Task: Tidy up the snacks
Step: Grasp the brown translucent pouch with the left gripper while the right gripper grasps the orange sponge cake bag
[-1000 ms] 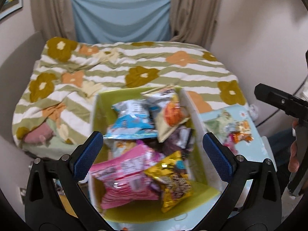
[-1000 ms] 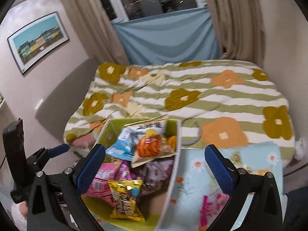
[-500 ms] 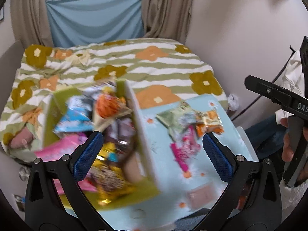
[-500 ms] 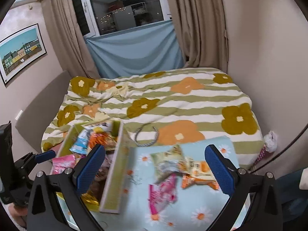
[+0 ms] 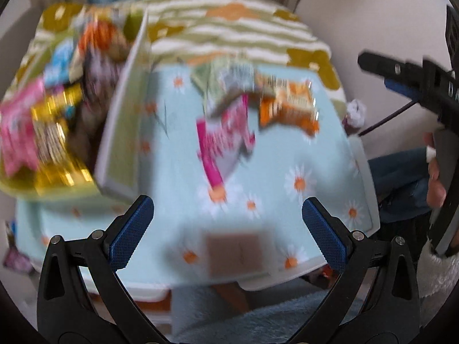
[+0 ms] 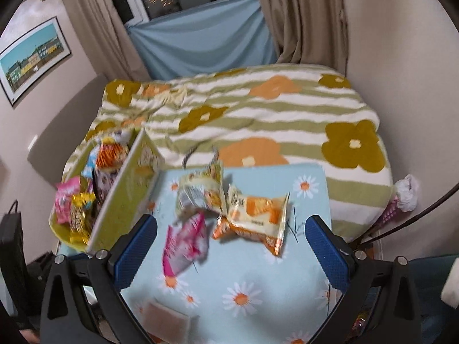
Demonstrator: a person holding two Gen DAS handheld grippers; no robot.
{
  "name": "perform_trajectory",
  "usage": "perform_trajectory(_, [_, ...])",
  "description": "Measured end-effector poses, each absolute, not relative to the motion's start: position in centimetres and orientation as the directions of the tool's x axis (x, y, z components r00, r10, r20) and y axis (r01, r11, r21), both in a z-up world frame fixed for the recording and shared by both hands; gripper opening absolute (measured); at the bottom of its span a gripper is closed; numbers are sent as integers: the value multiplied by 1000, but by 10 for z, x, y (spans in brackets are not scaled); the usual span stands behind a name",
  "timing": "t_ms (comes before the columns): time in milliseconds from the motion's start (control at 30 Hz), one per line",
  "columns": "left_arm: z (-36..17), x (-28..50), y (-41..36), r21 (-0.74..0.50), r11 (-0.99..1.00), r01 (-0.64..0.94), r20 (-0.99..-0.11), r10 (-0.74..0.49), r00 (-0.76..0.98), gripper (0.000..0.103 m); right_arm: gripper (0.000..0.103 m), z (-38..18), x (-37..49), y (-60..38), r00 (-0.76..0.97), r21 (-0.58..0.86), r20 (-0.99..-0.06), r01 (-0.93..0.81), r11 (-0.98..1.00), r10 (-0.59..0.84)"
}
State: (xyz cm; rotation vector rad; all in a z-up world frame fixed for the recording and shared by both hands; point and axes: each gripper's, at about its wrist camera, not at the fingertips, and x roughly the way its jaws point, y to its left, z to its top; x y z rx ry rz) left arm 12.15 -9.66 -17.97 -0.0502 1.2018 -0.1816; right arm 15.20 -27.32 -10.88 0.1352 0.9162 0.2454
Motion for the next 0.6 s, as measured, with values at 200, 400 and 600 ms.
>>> perform_trajectory(200, [-240, 96, -106, -137, 991, -4, -960, -132, 248, 103, 103, -154, 164, -282, 525, 219, -801, -193, 956, 289])
perform_trajectory(400, [-273, 79, -119, -132, 990, -38, -969, -121, 218, 103, 103, -193, 172, -287, 490, 260, -815, -169, 951, 310])
perform_trajectory(600, [-294, 74, -128, -33, 998, -62, -976, -19, 218, 103, 103, -221, 176, -288, 455, 284, -829, -160, 946, 326])
